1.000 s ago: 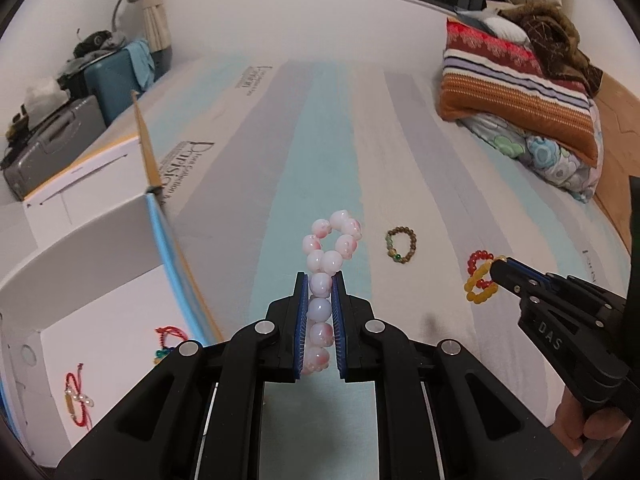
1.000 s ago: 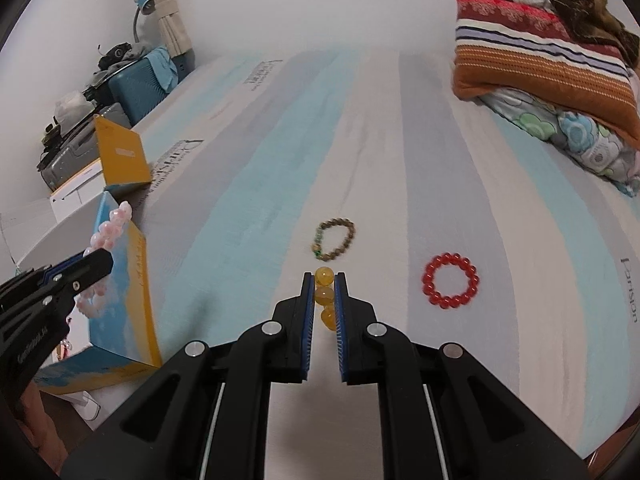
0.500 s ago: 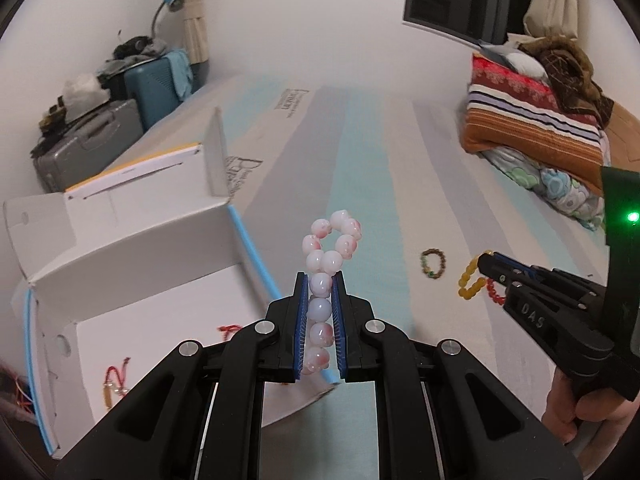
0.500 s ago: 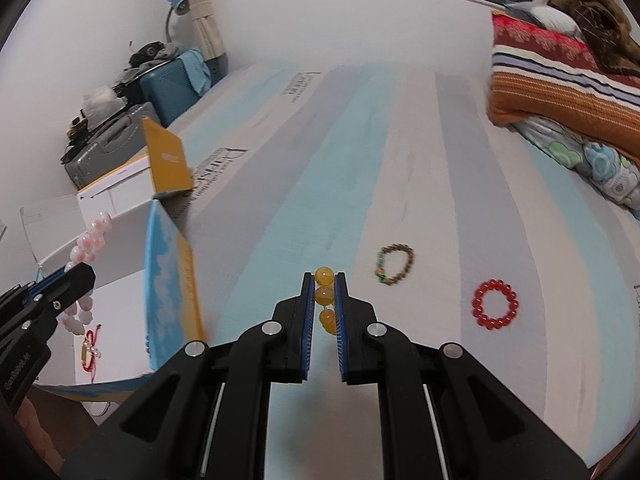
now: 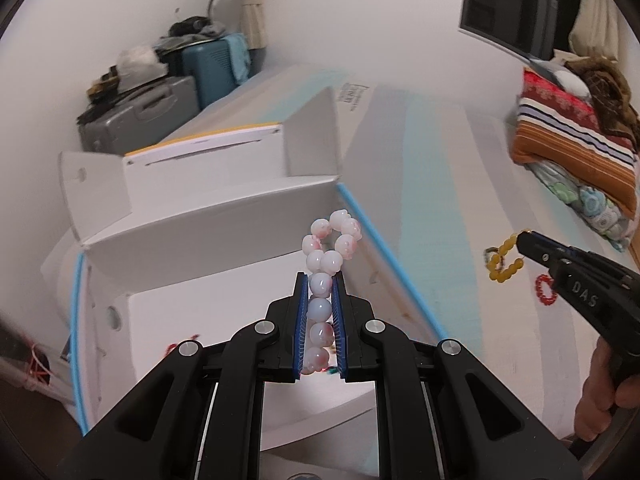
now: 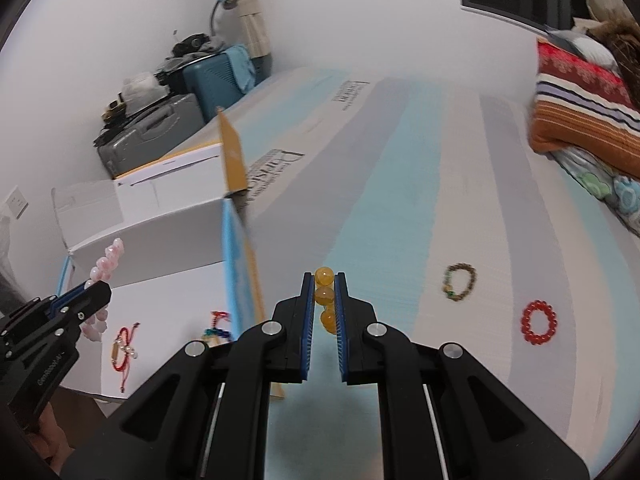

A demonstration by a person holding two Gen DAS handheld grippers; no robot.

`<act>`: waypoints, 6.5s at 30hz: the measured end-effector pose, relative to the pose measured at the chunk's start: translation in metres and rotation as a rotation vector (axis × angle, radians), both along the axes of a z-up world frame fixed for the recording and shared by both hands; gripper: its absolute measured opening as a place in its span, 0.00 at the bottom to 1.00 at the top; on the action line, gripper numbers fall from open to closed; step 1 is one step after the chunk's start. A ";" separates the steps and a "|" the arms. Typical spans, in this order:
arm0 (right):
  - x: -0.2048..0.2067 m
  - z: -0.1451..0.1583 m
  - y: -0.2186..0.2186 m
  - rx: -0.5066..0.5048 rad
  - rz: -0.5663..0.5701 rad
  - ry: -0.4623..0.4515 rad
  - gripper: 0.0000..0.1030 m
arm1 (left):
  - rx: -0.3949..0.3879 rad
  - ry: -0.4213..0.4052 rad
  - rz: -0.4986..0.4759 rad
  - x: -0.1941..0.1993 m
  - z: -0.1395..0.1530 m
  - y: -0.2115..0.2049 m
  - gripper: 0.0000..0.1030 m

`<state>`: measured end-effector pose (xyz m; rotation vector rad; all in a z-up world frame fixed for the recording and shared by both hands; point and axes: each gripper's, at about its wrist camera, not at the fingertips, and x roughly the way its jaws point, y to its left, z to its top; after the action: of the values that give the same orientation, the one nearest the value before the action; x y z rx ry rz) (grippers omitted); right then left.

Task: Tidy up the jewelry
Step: 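Carry the pink-white and yellow bead bracelets over the white box, then open both tools to drop the pink-white and yellow bracelets into the box, then move both tools back over the brown and red bracelets on the bed, then grasp the brown wooden bracelet with the left tool while the right tool grasps the red bead bracelet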

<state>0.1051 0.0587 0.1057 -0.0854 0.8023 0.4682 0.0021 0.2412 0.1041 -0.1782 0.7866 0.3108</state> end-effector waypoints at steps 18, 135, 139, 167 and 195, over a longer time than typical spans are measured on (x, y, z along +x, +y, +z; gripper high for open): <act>-0.039 -0.015 0.102 -0.057 0.192 -0.006 0.09 | 0.007 0.049 0.226 -0.045 -0.018 0.086 0.11; 0.094 -0.087 -0.235 -0.105 -0.417 0.152 0.91 | 0.022 0.210 -0.201 0.189 -0.093 -0.202 0.94; 0.107 -0.100 -0.243 -0.121 -0.436 0.158 0.91 | 0.028 0.224 -0.221 0.208 -0.105 -0.211 0.94; 0.165 -0.191 -0.273 -0.174 -0.502 0.304 0.63 | -0.003 0.318 -0.236 0.300 -0.192 -0.219 0.94; 0.140 -0.158 -0.255 -0.108 -0.478 0.278 0.13 | -0.025 0.299 -0.280 0.270 -0.160 -0.219 0.10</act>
<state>0.2452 -0.1966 -0.0520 0.0739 1.0839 -0.0187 0.2719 0.0224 -0.0560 -0.0432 1.0988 0.0611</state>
